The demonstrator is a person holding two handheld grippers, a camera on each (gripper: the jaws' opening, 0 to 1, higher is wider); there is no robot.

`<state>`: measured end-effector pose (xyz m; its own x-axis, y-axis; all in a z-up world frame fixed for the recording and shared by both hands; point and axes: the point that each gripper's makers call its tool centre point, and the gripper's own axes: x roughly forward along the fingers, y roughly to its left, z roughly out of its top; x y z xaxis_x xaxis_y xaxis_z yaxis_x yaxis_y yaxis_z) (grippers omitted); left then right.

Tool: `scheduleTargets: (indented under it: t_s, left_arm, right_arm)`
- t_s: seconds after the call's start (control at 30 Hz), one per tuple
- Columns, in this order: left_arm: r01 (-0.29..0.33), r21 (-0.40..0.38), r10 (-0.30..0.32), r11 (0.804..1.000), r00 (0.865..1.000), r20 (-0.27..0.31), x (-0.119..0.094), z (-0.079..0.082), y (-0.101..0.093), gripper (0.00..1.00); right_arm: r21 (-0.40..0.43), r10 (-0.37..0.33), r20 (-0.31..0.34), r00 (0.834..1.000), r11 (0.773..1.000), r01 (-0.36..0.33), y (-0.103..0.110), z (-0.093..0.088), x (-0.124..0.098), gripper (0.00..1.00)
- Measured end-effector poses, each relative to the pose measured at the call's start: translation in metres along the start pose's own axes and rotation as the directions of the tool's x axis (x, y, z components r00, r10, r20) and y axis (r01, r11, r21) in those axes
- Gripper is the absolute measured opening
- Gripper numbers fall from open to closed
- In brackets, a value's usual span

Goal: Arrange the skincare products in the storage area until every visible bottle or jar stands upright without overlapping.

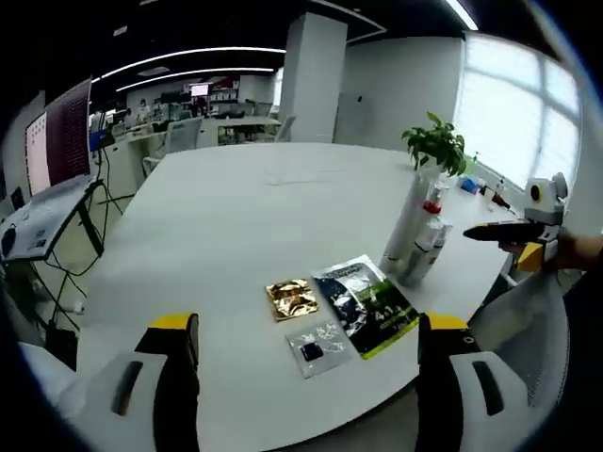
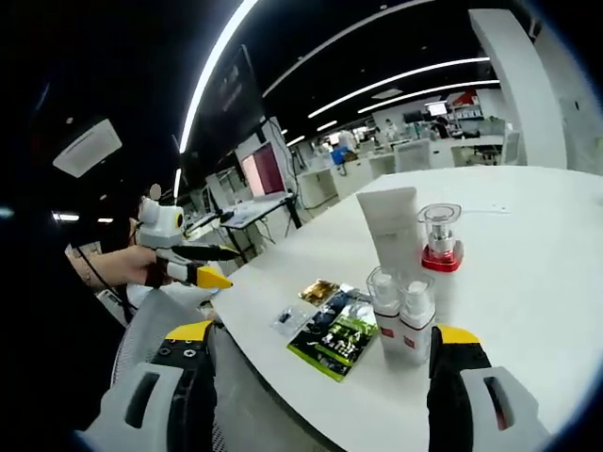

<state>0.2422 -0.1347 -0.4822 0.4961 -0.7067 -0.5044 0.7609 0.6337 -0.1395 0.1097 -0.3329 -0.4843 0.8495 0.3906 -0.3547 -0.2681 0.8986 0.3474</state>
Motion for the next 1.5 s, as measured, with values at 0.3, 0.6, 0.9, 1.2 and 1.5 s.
scheduleTargets:
  t_s: [0.3,0.6,0.9,1.2,1.5]
  left_arm:
    - [-0.032,-0.012,0.033,0.999,0.994,0.108,-0.015,0.009,0.001,0.90]
    - [-0.045,0.033,0.042,0.998,0.995,0.092,-0.012,0.005,0.003,0.88]
    - [-0.071,0.052,0.067,0.996,0.994,0.088,-0.010,0.001,0.005,0.86]
    - [-0.076,0.049,0.072,0.996,0.994,0.077,-0.010,-0.002,0.008,0.84]
    - [-0.083,0.048,0.079,0.995,0.994,0.080,-0.010,-0.002,0.008,0.82]
  right_arm:
    - [-0.015,0.003,0.013,1.000,1.000,-0.003,0.005,0.004,-0.003,0.99]
    - [0.006,0.011,0.019,1.000,1.000,-0.011,0.002,0.001,-0.001,0.99]
    - [0.001,0.032,0.022,0.999,0.999,-0.032,0.007,0.001,-0.001,0.99]
    - [0.008,0.034,0.054,0.998,0.999,-0.034,0.008,0.006,-0.004,0.98]
    - [0.011,0.039,0.062,0.997,0.999,-0.040,0.007,0.007,-0.004,0.98]
